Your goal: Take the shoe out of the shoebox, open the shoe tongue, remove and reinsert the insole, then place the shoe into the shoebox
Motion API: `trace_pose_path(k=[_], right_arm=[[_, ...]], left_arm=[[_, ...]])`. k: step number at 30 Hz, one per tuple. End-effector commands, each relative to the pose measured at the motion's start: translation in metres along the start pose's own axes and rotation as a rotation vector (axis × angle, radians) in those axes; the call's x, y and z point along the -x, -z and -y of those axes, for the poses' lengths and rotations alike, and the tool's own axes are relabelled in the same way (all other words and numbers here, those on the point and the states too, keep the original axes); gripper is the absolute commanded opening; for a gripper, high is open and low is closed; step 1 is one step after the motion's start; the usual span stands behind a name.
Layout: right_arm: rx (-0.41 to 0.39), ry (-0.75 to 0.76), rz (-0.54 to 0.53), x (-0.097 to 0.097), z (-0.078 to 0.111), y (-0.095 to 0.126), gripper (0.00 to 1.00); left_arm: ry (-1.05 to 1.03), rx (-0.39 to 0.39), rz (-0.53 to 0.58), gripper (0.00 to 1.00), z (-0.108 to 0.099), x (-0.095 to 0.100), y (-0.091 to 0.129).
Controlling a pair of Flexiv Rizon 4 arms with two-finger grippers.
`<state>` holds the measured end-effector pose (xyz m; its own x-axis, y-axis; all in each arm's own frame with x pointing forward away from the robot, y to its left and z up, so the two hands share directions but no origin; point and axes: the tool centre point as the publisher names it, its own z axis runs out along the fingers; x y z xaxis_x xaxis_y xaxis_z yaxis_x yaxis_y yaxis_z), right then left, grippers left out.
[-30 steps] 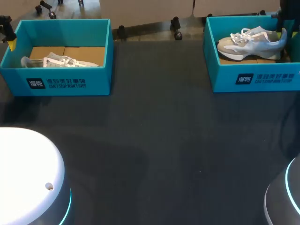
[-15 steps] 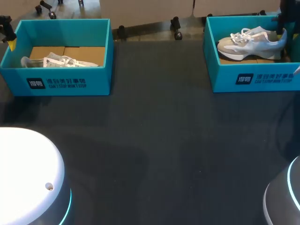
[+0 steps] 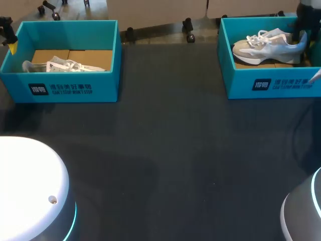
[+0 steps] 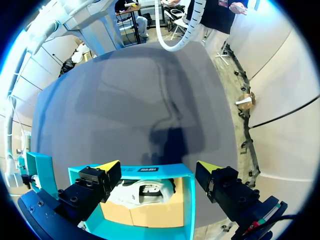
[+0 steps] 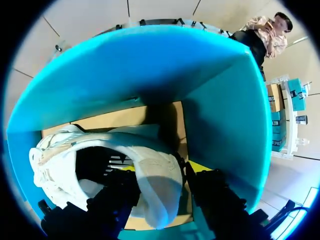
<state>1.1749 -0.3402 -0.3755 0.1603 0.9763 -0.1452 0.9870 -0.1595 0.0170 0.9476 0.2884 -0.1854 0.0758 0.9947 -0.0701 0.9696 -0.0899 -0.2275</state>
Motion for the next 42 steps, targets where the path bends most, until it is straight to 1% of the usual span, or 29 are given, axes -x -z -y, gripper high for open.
trace_pose_path(k=[1, 2, 3, 5, 6, 12, 14, 16, 17, 18, 19, 23, 30, 35, 42], right_arm=[[-0.044, 0.003, 0.002, -0.002, -0.013, -0.006, 0.53], [-0.046, 0.004, 0.002, -0.002, -0.013, -0.006, 0.54], [-0.046, 0.005, 0.002, -0.002, -0.014, -0.006, 0.52], [-0.048, 0.006, 0.000, -0.002, -0.014, -0.007, 0.52], [-0.049, 0.006, -0.001, -0.003, -0.014, -0.007, 0.50], [-0.059, 0.005, -0.011, -0.005, -0.014, -0.012, 0.46], [-0.065, 0.006, -0.013, -0.006, -0.014, -0.012, 0.42], [-0.069, 0.006, -0.013, -0.006, -0.013, -0.013, 0.33], [-0.073, 0.004, -0.011, -0.006, -0.013, -0.013, 0.26], [-0.074, 0.001, -0.010, -0.006, -0.011, -0.011, 0.09], [-0.075, -0.001, -0.008, -0.005, -0.011, -0.010, 0.00], [-0.068, -0.008, -0.001, -0.002, -0.006, -0.002, 0.00], [-0.052, -0.008, 0.041, 0.006, 0.004, 0.024, 0.00], [-0.021, -0.016, 0.043, 0.012, 0.012, 0.047, 0.00], [0.025, -0.015, 0.075, 0.015, 0.011, 0.086, 0.00]], left_arm=[[0.000, 0.001, -0.002, 1.00, 0.000, 0.000, 0.000], [0.000, 0.001, -0.002, 1.00, 0.000, 0.000, 0.000], [0.000, 0.001, -0.002, 1.00, 0.000, 0.000, 0.000], [0.000, 0.001, -0.002, 1.00, 0.000, 0.000, 0.000], [0.000, 0.001, -0.002, 1.00, 0.000, 0.000, 0.000], [0.000, 0.001, -0.002, 1.00, 0.000, 0.000, 0.000], [0.000, 0.001, -0.002, 1.00, 0.000, 0.000, 0.000], [0.000, 0.001, -0.002, 1.00, 0.000, 0.000, 0.000], [0.000, 0.001, -0.002, 1.00, 0.000, 0.000, 0.000], [0.000, 0.001, -0.002, 1.00, 0.000, 0.000, 0.000], [0.000, 0.001, -0.002, 1.00, 0.000, 0.000, 0.000], [0.000, 0.001, -0.002, 1.00, 0.000, 0.000, 0.000], [0.000, 0.001, -0.002, 1.00, 0.000, 0.000, 0.000], [0.000, 0.001, -0.002, 1.00, 0.000, 0.000, 0.000], [0.000, 0.001, -0.002, 1.00, 0.000, 0.000, 0.000]])
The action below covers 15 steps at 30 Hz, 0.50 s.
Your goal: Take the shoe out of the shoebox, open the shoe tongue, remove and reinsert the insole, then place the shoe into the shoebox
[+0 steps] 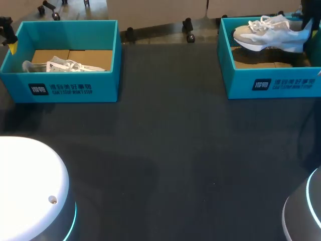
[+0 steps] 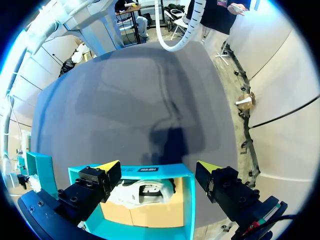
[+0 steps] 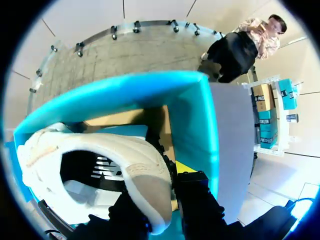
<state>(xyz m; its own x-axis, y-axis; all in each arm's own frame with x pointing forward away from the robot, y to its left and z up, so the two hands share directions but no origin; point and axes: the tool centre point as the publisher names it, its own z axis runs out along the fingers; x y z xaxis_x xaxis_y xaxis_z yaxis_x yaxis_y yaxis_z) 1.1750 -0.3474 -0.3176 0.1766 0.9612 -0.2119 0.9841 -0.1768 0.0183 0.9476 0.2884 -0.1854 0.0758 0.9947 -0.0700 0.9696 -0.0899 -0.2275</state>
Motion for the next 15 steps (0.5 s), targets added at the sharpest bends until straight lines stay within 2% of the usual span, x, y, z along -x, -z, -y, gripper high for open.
trace_pose_path(k=[1, 15], right_arm=[[0.033, 0.005, 0.009, 0.002, 0.013, 0.034, 0.00], [0.083, 0.034, 0.006, 0.009, 0.014, 0.082, 0.00]], left_arm=[[0.000, 0.001, -0.002, 1.00, 0.000, 0.000, 0.000], [0.000, 0.001, -0.002, 1.00, 0.000, 0.000, 0.000]])
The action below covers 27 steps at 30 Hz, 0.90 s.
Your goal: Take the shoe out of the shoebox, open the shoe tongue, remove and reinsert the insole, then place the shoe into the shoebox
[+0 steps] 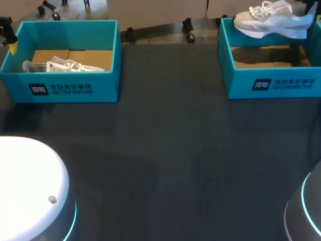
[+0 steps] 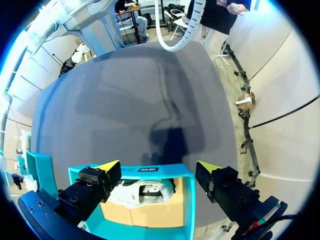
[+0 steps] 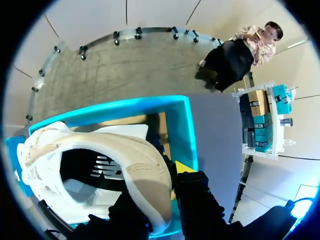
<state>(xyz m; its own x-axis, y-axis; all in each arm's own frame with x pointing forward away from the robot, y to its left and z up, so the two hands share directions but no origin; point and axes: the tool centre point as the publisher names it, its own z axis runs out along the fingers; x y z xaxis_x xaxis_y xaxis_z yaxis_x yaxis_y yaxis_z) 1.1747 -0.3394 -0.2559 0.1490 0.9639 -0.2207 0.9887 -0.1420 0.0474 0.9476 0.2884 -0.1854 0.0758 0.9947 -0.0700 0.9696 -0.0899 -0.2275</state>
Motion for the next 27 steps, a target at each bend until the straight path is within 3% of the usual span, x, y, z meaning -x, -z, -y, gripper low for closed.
trace_pose_path(k=[1, 15, 27], right_arm=[[0.054, 0.010, -0.001, 0.004, 0.013, 0.024, 0.00], [0.086, 0.056, 0.009, -0.006, 0.025, 0.062, 0.00], [0.062, 0.094, 0.026, -0.040, 0.064, 0.081, 0.00]], left_arm=[[0.000, 0.001, -0.002, 1.00, 0.000, 0.000, 0.000], [0.000, 0.001, -0.002, 1.00, 0.000, 0.000, 0.000], [0.000, 0.001, -0.002, 1.00, 0.000, 0.000, 0.000]])
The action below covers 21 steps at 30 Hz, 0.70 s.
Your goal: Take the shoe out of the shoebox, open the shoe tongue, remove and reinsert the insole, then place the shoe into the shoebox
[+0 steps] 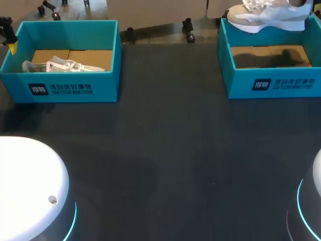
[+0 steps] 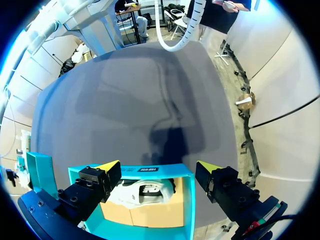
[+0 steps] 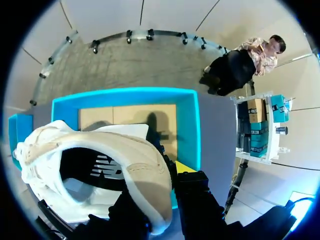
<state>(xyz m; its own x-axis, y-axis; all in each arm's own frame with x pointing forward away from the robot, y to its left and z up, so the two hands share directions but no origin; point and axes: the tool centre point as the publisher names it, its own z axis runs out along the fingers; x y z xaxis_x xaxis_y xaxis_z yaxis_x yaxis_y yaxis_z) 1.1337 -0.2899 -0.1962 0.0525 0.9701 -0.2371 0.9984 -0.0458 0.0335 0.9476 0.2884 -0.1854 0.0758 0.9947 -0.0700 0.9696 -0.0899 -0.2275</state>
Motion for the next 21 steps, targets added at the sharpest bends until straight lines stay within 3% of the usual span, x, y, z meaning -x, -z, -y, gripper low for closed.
trace_pose_path(k=[1, 7, 13, 21], right_arm=[[0.054, -0.003, 0.016, -0.019, 0.022, 0.015, 0.00], [0.056, -0.025, 0.030, -0.042, 0.042, 0.032, 0.00], [0.014, -0.046, 0.074, -0.061, 0.062, 0.037, 0.00], [0.042, -0.102, 0.056, -0.080, 0.092, 0.040, 0.00]], left_arm=[[0.000, 0.001, -0.002, 1.00, 0.000, 0.000, 0.000], [0.000, 0.001, -0.002, 1.00, 0.000, 0.000, 0.000], [0.000, 0.001, -0.002, 1.00, 0.000, 0.000, 0.000], [0.000, 0.001, -0.002, 1.00, 0.000, 0.000, 0.000]])
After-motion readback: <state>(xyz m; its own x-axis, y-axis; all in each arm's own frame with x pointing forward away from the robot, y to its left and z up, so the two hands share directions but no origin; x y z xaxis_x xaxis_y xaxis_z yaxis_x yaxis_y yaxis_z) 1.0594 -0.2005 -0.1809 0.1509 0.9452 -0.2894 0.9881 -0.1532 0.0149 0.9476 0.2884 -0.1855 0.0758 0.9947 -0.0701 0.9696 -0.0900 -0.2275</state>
